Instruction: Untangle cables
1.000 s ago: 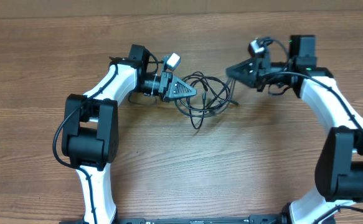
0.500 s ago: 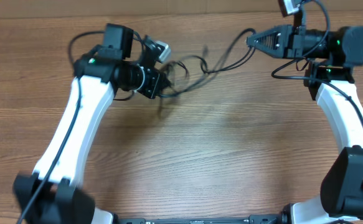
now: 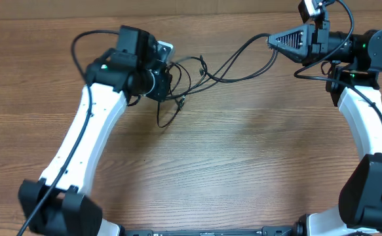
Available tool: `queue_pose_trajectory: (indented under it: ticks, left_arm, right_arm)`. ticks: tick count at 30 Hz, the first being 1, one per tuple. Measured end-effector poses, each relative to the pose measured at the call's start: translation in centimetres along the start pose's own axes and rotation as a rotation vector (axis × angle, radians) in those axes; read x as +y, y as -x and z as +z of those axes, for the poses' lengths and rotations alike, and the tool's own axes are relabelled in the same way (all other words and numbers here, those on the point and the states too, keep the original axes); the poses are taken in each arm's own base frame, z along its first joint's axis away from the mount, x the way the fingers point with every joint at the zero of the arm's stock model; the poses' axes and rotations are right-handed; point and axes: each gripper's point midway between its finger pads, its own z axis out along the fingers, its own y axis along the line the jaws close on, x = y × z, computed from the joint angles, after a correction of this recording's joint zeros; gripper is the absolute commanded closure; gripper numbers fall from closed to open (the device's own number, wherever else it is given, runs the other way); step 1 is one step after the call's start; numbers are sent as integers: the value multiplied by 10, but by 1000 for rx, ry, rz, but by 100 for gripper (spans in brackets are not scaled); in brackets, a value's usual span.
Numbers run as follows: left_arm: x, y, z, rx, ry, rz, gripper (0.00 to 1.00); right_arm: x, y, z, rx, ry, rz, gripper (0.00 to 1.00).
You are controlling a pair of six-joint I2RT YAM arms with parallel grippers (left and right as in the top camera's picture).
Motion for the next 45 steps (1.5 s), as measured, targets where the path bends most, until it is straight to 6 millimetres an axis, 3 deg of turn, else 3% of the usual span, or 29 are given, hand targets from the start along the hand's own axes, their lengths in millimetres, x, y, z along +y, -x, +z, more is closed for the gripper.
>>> queue_pose_trajectory:
  ticks: [5, 9, 16, 20, 23, 27, 29, 33, 41, 43, 44, 45]
  left_arm:
    - [-15, -2, 37, 51, -7, 31, 96]
    - [-22, -7, 75, 97, 30, 42, 96]
    - [-27, -22, 139, 169, 40, 1, 96]
    - [-32, -35, 162, 215, 16, -6, 93]
    - [-36, -45, 174, 250, -7, -11, 80]
    - [-37, -55, 183, 286, -18, -27, 76]
    - [-38, -58, 182, 295, -24, -33, 68]
    - [-40, -58, 182, 298, -32, -38, 66]
    - [-40, -56, 182, 290, -34, -37, 67]
    - [-40, -54, 183, 282, -35, -35, 66]
    - [-40, -53, 183, 277, -36, -35, 67]
    - [-40, -52, 184, 273, -36, -34, 66]
  right_arm:
    - [-23, -4, 12, 33, 3, 122, 96]
    - [-47, -18, 22, 64, 6, 149, 96]
    - [-117, -59, 26, 47, -17, 321, 96]
    - [-156, -80, 24, -1, -69, 454, 96]
    - [-182, -97, 24, -28, -135, 520, 96]
    - [-219, -130, 23, -47, -299, 652, 96]
    - [-243, -147, 15, -67, -447, 692, 96]
    - [-268, -172, -4, -67, -644, 736, 96]
    - [-271, -198, -10, 50, -709, 639, 96]
    - [-268, -214, -11, 127, -724, 602, 96]
    - [-267, -221, -13, 153, -741, 604, 95]
    - [-267, -228, -15, 178, -758, 611, 86]
